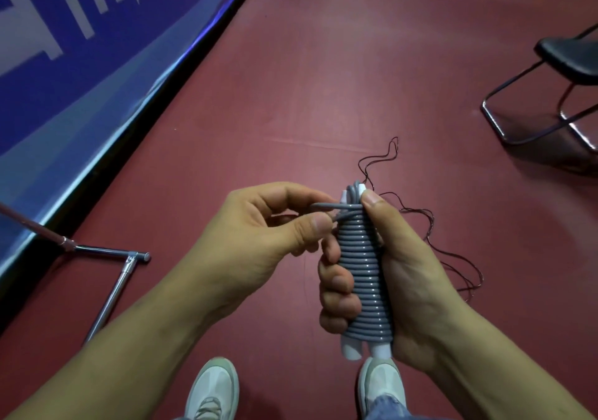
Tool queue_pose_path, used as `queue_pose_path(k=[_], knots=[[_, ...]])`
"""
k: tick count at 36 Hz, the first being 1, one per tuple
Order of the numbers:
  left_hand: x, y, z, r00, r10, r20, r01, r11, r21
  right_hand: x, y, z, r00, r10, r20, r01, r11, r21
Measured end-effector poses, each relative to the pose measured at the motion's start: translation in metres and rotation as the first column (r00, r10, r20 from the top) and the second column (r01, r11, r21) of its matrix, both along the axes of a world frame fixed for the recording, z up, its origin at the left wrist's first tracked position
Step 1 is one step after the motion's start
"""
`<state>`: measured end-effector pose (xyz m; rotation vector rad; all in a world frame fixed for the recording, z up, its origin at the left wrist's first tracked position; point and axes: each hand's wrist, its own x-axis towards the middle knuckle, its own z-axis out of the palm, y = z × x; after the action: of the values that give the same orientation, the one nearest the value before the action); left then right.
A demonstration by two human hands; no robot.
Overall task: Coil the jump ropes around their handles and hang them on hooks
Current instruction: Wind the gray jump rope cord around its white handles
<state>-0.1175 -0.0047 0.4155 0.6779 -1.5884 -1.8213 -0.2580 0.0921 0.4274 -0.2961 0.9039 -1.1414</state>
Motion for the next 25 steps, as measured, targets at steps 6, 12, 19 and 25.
queue_pose_path(k=[6, 12, 19, 25], knots=[[-0.007, -0.004, -0.006, 0.999, 0.013, -0.049, -0.011, 0.999, 0.038, 0.002, 0.002, -0.005, 0.985, 0.091, 0.146, -0.083, 0.995, -0.060], [-0.009, -0.004, -0.011, 0.998, 0.013, -0.054, -0.014, 1.000, -0.001, -0.002, 0.002, -0.004, 0.984, 0.104, 0.142, -0.096, 0.994, -0.060], [-0.008, -0.006, -0.014, 0.999, -0.031, -0.025, 0.029, 0.996, -0.081, -0.004, 0.003, -0.003, 0.984, 0.121, 0.129, -0.115, 0.992, -0.056], [-0.007, -0.008, -0.015, 0.998, -0.058, 0.000, 0.058, 0.990, -0.131, -0.004, 0.006, -0.007, 0.984, 0.154, 0.092, -0.146, 0.986, -0.083]])
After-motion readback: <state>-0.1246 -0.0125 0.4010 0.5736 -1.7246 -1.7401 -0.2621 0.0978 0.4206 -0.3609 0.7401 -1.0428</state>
